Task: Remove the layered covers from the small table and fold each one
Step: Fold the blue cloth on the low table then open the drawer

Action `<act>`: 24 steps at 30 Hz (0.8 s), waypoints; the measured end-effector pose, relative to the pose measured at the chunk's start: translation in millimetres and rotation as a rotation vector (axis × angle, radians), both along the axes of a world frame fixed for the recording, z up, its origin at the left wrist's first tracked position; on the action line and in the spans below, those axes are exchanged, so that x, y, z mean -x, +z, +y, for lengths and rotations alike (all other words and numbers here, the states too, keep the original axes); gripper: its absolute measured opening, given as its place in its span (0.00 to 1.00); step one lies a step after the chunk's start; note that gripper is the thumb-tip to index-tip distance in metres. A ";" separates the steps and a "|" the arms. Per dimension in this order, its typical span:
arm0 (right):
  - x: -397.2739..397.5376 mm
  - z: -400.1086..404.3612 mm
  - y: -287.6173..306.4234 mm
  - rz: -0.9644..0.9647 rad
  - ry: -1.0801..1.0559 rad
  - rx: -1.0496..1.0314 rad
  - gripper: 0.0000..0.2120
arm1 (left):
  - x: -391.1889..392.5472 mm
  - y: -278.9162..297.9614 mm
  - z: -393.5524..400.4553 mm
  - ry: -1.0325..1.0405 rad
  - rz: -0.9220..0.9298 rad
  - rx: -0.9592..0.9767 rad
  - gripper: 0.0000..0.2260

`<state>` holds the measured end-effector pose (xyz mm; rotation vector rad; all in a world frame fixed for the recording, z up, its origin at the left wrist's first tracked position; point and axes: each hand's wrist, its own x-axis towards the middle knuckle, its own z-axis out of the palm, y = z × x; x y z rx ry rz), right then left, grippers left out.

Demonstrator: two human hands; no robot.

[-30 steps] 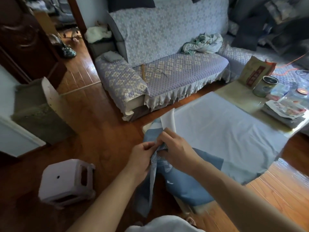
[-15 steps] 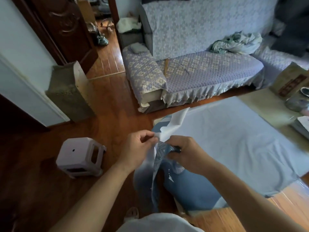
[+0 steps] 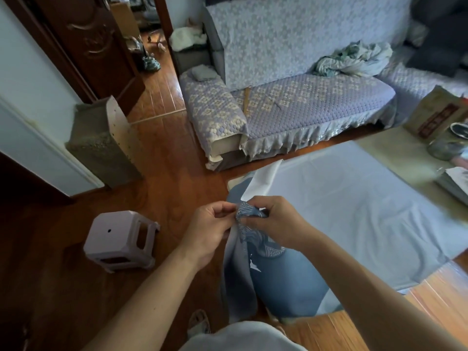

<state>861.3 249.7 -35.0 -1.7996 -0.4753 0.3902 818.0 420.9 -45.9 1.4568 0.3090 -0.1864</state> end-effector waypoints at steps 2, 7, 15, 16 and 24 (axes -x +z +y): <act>-0.6 -2.6 2.3 -0.044 0.019 0.017 0.14 | -1.7 0.2 -1.7 0.007 0.027 0.022 0.07; 6.8 -9.4 9.8 -0.067 0.071 0.116 0.11 | -5.3 5.9 2.0 0.077 0.034 0.052 0.06; -1.9 -0.7 3.7 -0.467 -0.008 0.078 0.06 | -4.9 23.2 2.3 -0.040 -0.096 -0.110 0.14; -4.3 -1.3 5.0 -0.472 -0.031 0.062 0.07 | -4.5 24.8 2.4 -0.044 -0.094 -0.102 0.15; -16.2 -2.3 20.9 0.082 -0.028 -0.103 0.06 | -8.1 33.7 -2.0 -0.033 -0.077 -0.016 0.07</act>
